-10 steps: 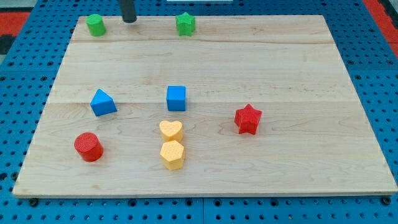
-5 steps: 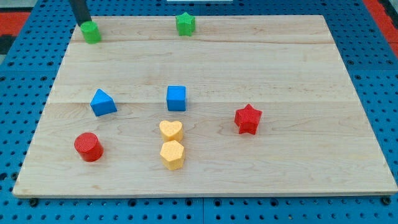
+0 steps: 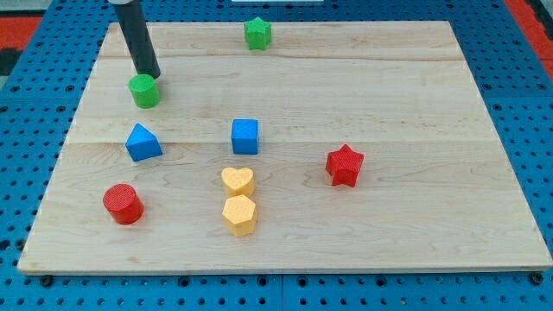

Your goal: Push the green circle to the bottom of the blue triangle

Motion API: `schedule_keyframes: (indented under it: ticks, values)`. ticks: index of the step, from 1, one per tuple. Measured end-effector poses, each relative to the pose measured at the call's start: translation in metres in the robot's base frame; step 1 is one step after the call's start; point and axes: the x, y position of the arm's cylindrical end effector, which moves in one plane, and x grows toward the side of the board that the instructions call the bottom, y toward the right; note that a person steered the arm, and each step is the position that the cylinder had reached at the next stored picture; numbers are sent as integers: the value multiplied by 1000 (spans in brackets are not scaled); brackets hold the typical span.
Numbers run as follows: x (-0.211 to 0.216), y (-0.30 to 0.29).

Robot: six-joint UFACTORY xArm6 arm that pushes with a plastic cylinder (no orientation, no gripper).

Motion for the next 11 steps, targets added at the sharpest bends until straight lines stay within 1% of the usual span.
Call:
schedule_keyframes:
  ticks: [1, 2, 3, 4, 6, 7, 8, 9, 10, 11]
  values:
    - [26, 3]
    - [36, 8]
    - [54, -12]
    - [98, -12]
    - [141, -23]
    - [149, -57]
    - [167, -50]
    - [168, -49]
    - [149, -64]
    - [179, -86]
